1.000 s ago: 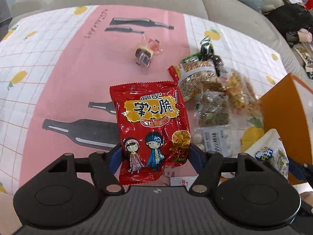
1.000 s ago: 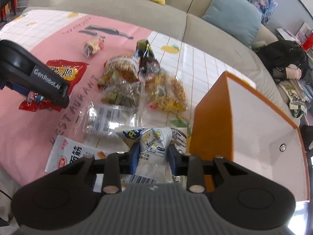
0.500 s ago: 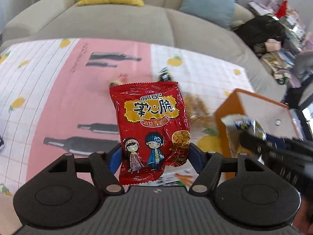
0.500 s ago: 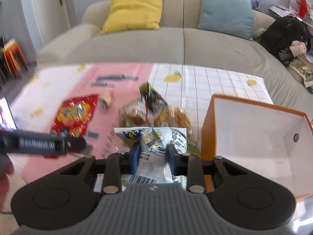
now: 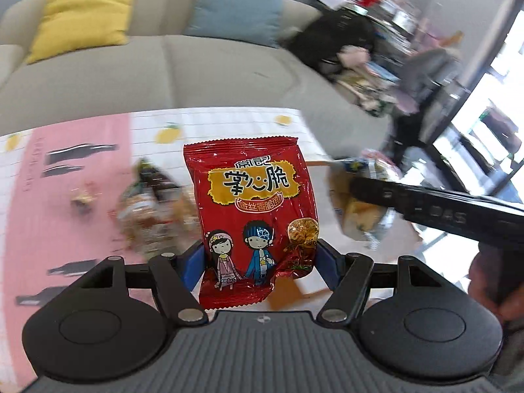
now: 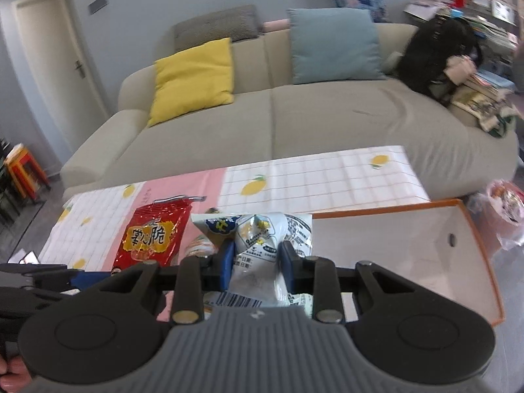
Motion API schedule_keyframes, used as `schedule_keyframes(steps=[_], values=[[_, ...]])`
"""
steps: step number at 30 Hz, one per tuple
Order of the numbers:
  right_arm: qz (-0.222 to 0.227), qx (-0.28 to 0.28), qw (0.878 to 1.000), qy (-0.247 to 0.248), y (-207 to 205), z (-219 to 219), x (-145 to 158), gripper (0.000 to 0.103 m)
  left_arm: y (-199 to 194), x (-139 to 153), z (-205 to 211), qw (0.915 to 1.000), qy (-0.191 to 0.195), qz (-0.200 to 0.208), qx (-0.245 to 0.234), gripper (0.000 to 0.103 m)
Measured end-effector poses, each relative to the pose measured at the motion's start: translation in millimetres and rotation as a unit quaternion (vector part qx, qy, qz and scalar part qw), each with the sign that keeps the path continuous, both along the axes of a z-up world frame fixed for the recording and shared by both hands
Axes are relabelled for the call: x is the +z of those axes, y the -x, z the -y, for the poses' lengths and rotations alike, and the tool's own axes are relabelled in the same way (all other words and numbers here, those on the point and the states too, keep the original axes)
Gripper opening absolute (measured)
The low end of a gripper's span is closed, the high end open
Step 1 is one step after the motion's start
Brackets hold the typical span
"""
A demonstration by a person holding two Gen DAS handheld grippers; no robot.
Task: Organize snacks
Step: 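Lift both held bags and carry them over the orange box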
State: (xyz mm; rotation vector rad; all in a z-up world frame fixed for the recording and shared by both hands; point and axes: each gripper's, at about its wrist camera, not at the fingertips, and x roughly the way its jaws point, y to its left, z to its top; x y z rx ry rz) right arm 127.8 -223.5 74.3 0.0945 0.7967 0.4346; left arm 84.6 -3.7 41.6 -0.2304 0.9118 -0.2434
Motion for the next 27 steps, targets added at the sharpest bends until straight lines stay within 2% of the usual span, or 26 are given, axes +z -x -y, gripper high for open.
schedule_keyframes(steps=[5, 9, 12, 14, 17, 22, 27], values=[[-0.057, -0.045, 0.997, -0.018, -30.0, 43.5, -16.8, 0.028, -29.2, -6.0, 36.2, 0.9976, -0.009, -0.019, -0.065, 0.079], [-0.106, -0.088, 0.99, -0.041, -55.7, 81.0, -36.9, 0.028, -55.8, -26.0, 64.5, 0.991, -0.022, -0.064, -0.116, 0.079], [-0.139, -0.117, 0.982, -0.046, -72.8, 102.0, -56.2, 0.028, -77.5, -41.0, 86.7, 0.9853, -0.043, -0.096, -0.134, 0.079], [-0.155, -0.126, 0.979, -0.044, -79.2, 109.6, -67.0, 0.028, -88.5, -50.7, 103.5, 0.98, -0.068, -0.113, -0.15, 0.08], [-0.181, -0.139, 0.973, -0.04, -88.7, 118.0, -87.4, 0.028, -100.6, -66.0, 126.5, 0.9677, -0.099, -0.143, -0.182, 0.08], [-0.217, -0.153, 0.963, -0.041, -101.6, 131.2, -115.6, 0.028, -106.8, -93.4, 154.3, 0.9454, -0.163, -0.17, -0.225, 0.08], [-0.239, -0.144, 0.959, -0.039, -108.3, 135.0, -135.0, 0.028, -113.4, -118.9, 164.6, 0.9328, -0.184, -0.2, -0.237, 0.08]])
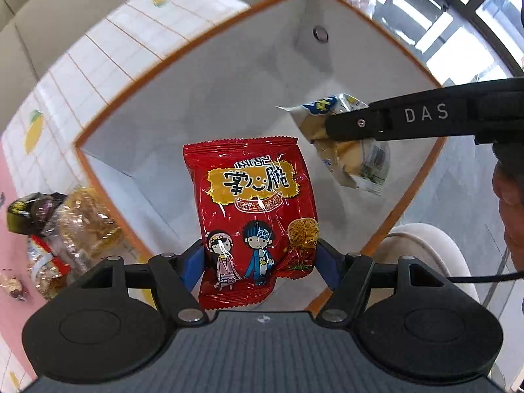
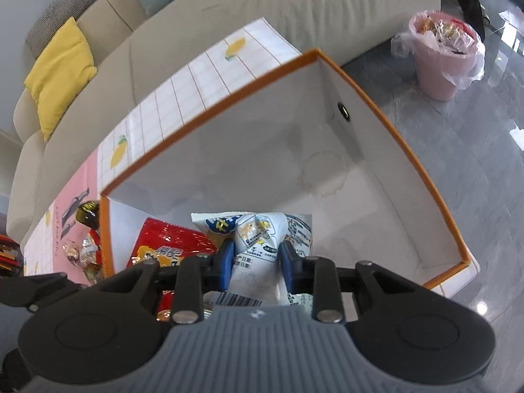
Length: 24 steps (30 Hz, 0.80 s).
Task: Organize snacks
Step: 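Lift both held bags and carry them over the orange box, then open the left tool to drop the chip bag while the right tool lowers its bag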
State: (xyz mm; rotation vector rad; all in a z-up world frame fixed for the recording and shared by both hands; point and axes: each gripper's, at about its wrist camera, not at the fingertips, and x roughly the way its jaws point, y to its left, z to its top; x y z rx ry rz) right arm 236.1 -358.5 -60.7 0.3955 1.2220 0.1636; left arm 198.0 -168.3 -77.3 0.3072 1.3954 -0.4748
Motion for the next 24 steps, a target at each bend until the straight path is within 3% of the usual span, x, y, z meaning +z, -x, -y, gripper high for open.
schedule_keyframes(steps=[5, 10, 18, 24], values=[[-0.017, 0.006, 1.0, -0.002, -2.2, -4.6, -12.6, 0.028, 0.7, -22.5, 11.9, 0.9987, -0.034, -0.027, -0.026, 0.081], [-0.022, 0.02, 0.999, 0.011, -4.9, -13.0, -18.4, 0.028, 2.0, -32.0, 11.9, 0.998, -0.041, -0.041, -0.023, 0.085], [-0.034, 0.02, 0.999, 0.015, -4.4, -16.3, -23.5, 0.029, -16.0, -33.1, 1.7, 0.9984, -0.027, -0.048, -0.013, 0.089], [-0.037, 0.018, 0.999, 0.027, -7.3, -21.7, -22.3, 0.029, -27.8, -16.0, -16.5, 0.9994, 0.001, -0.035, -0.002, 0.092]])
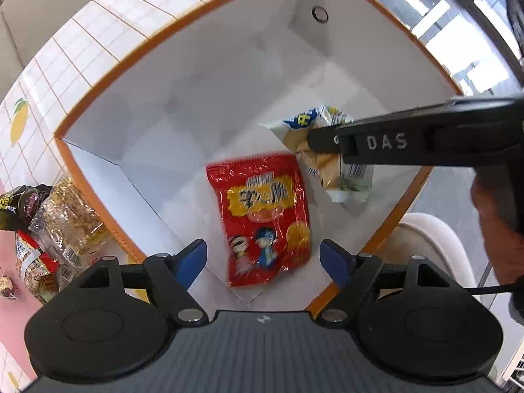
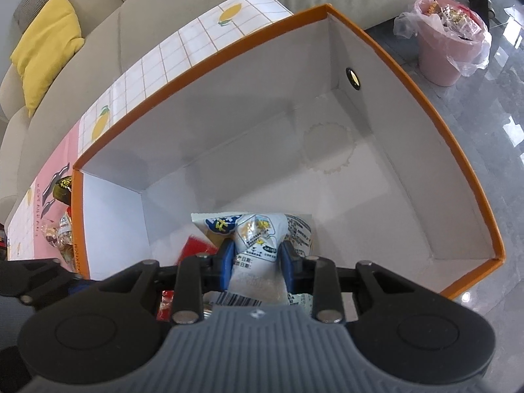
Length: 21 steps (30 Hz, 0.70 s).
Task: Organize snacks
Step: 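Open the left tool to drop the chip bag while the right tool lowers its bag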
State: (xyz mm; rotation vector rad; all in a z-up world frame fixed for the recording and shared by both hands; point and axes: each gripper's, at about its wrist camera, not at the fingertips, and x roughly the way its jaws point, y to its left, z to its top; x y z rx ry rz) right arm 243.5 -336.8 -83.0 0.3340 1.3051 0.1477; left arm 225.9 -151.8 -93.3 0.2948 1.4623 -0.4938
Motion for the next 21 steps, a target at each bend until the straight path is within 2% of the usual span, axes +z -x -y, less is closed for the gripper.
schedule_keyframes(steps=[3, 7, 10, 13, 17, 21], values=[[-0.001, 0.0, 1.0, 0.003, -0.5, -4.1, 2.1, 0.029, 12.1, 7.4, -4.1, 0.9998, 0.012, 0.012, 0.008, 0.092], [-0.008, 0.004, 1.0, 0.018, -0.3, -9.7, 0.8, 0.029, 21.4, 31.2, -26.9, 0.9978, 0.029, 0.048, 0.037, 0.092], [-0.008, 0.012, 0.999, 0.033, 1.1, -17.9, -1.8, 0.029, 20.9, 53.6, -41.7, 0.9939, 0.05, 0.071, 0.067, 0.092], [-0.017, 0.021, 0.999, 0.026, 2.3, -26.1, -8.3, 0.029, 24.1, 68.6, -51.7, 0.989, 0.063, 0.096, 0.094, 0.092], [-0.02, 0.047, 0.998, 0.02, 4.9, -41.5, -17.2, 0.029, 35.5, 78.0, -73.9, 0.981, 0.061, 0.13, 0.131, 0.092], [-0.004, 0.078, 0.996, 0.05, 8.0, -59.4, -17.0, 0.029, 49.4, 88.8, -88.4, 0.9748, 0.052, 0.145, 0.162, 0.092]])
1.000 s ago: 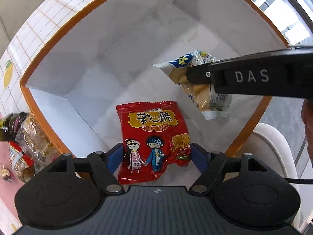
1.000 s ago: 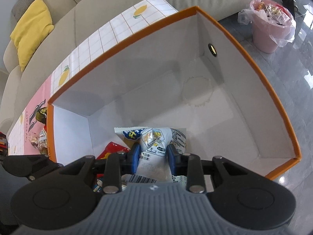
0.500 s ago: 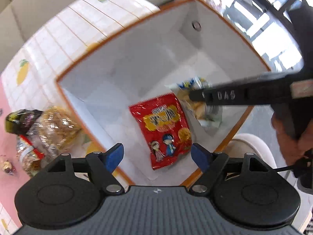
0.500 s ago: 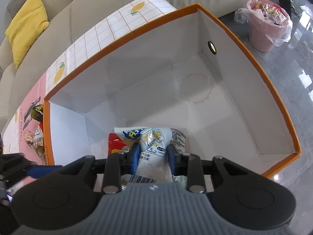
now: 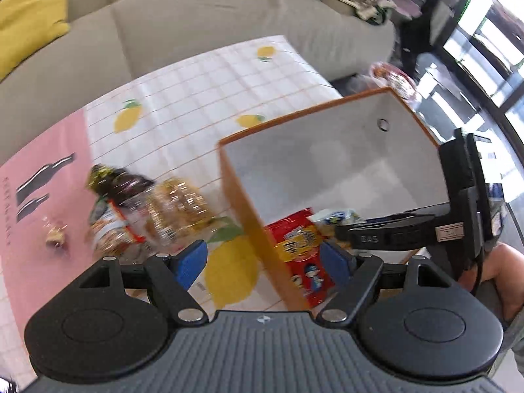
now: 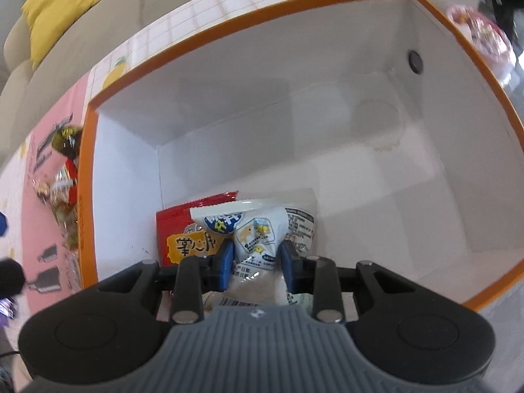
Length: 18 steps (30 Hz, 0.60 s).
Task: Organize snacks
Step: 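Open the left tool to drop the chip bag while the right tool lowers its bag, then open the right tool to release the bread bag into the box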
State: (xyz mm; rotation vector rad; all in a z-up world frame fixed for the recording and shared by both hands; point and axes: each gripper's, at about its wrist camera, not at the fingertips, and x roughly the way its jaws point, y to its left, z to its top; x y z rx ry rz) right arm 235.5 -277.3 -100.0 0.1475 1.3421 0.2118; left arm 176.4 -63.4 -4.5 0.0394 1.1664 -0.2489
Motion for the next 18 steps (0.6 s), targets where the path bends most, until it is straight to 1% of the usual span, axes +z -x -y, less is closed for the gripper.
schedule_keyframes(steps=[5, 7, 11, 12, 13, 15, 17, 18], values=[[0.015, 0.022, 0.999, 0.04, 4.1, -8.7, 4.9, 0.03, 14.0, 0.2, -23.3, 0.9995, 0.007, 0.003, 0.031, 0.092], [0.006, 0.022, 0.999, 0.046, 4.8, -9.5, 2.7, 0.036, 18.0, -2.0, -30.0, 0.999, 0.011, 0.002, 0.043, 0.092], [0.011, 0.023, 0.998, 0.056, 9.3, -11.2, 4.9, 0.04, 30.4, -2.8, -45.4, 0.998, 0.019, 0.005, 0.061, 0.091], [0.013, 0.023, 0.998, 0.06, 10.4, -11.4, 7.0, 0.043, 33.7, -2.4, -48.8, 0.9978, 0.02, 0.006, 0.064, 0.091], [0.015, 0.022, 0.998, 0.063, 12.0, -12.8, 9.2, 0.048, 36.7, -2.0, -51.9, 0.9975, 0.021, 0.008, 0.067, 0.091], [0.024, 0.022, 0.997, 0.069, 15.4, -17.3, 16.6, 0.052, 43.6, -0.4, -58.5, 0.997, 0.025, 0.012, 0.072, 0.091], [0.032, 0.025, 0.996, 0.073, 18.9, -23.6, 24.6, 0.052, 50.4, 1.7, -64.5, 0.9965, 0.03, 0.017, 0.076, 0.091], [0.039, 0.027, 0.996, 0.074, 22.3, -25.6, 30.8, 0.055, 54.2, 3.3, -67.4, 0.9962, 0.035, 0.017, 0.078, 0.09]])
